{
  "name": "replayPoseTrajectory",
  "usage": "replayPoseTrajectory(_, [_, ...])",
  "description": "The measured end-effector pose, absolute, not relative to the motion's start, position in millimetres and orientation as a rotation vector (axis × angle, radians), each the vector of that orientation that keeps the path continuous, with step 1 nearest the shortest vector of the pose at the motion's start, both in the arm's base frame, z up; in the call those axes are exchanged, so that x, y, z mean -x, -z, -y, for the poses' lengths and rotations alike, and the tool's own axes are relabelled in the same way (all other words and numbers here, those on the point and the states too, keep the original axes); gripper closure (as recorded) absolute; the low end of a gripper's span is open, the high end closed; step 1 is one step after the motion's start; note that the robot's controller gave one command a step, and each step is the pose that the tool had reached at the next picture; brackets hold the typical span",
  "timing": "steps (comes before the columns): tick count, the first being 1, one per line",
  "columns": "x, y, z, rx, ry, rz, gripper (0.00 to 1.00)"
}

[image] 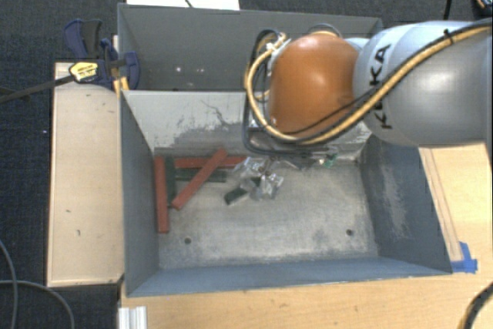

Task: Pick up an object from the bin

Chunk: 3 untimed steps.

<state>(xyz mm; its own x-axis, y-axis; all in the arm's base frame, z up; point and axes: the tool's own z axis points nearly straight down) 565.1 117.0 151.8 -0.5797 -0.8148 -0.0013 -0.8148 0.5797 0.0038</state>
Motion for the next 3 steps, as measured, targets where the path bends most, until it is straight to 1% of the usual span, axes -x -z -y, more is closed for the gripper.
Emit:
replayPoseTrajectory(1, [-566.6,-154,-114,-1.432,0.002,2.799,0.0])
replayPoseTrajectory(2, [-589.5,-67,-101,-1.507,0.004,2.755,0.0])
replayPoseTrajectory(3, [-590.5,-71,-102,-1.506,0.002,2.761,1.0])
